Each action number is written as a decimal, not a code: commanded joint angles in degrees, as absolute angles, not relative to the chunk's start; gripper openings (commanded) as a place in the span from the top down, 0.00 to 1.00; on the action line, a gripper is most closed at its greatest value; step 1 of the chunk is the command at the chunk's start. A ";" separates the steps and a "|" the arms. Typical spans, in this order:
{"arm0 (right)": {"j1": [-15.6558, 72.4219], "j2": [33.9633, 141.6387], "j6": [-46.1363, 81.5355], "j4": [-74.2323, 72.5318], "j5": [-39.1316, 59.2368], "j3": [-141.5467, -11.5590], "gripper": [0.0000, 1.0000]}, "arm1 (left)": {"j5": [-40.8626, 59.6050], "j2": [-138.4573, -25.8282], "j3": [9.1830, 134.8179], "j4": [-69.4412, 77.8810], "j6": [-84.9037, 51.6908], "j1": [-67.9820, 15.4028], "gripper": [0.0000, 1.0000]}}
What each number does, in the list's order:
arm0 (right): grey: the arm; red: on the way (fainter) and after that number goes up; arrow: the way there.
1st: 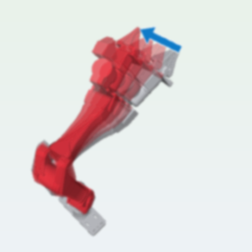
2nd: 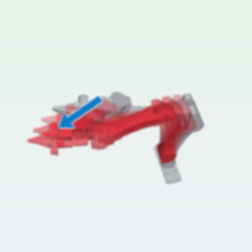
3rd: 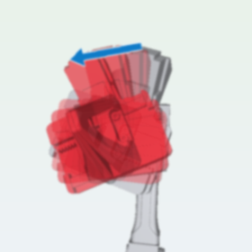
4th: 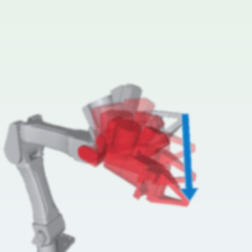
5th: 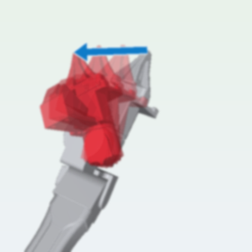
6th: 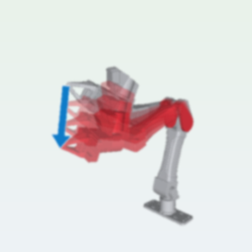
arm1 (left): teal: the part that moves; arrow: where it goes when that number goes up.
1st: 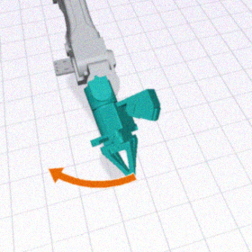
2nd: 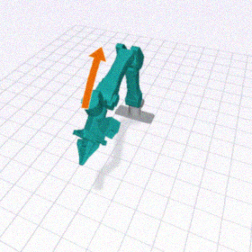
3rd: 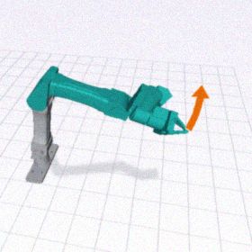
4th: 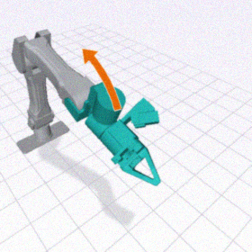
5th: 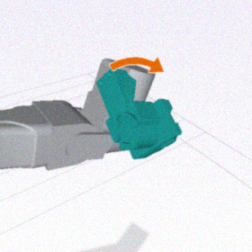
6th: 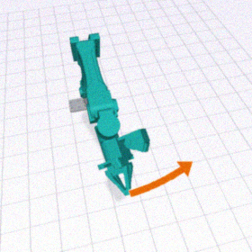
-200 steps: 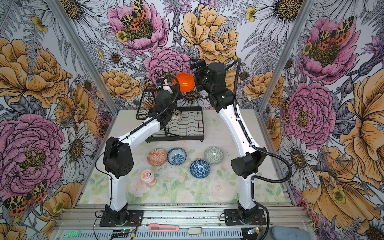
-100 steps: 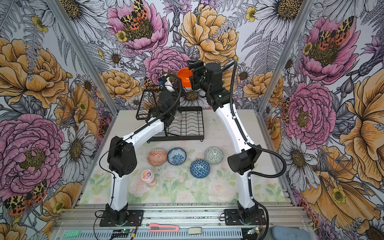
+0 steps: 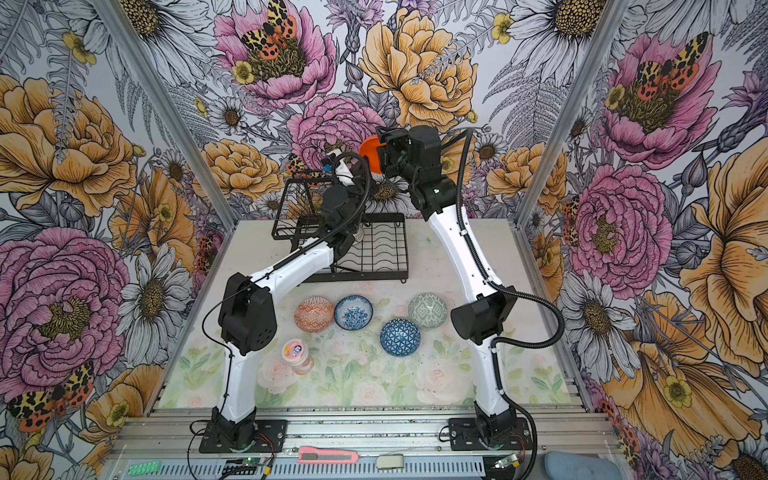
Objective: Load the bowls into the dish rack
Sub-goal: 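Bring the right gripper to the orange bowl held by the left gripper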
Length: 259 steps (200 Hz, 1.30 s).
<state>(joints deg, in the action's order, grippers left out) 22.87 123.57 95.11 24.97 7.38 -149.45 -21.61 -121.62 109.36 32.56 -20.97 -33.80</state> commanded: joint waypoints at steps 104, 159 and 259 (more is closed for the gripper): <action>21.16 125.23 100.41 24.04 4.31 -150.91 0.89 | -28.10 -122.10 109.52 38.14 -18.08 -34.81 1.00; 20.62 125.58 100.90 24.02 4.73 -150.97 1.00 | -29.23 -121.95 108.81 38.85 -17.45 -34.94 1.00; 19.40 130.07 99.17 22.10 9.14 -156.53 1.00 | -29.14 -122.44 111.27 32.62 -23.33 -33.18 0.96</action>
<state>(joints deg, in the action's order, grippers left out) 22.06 128.79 103.88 22.90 10.07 -154.52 -29.28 -122.67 109.45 31.99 -22.59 -34.54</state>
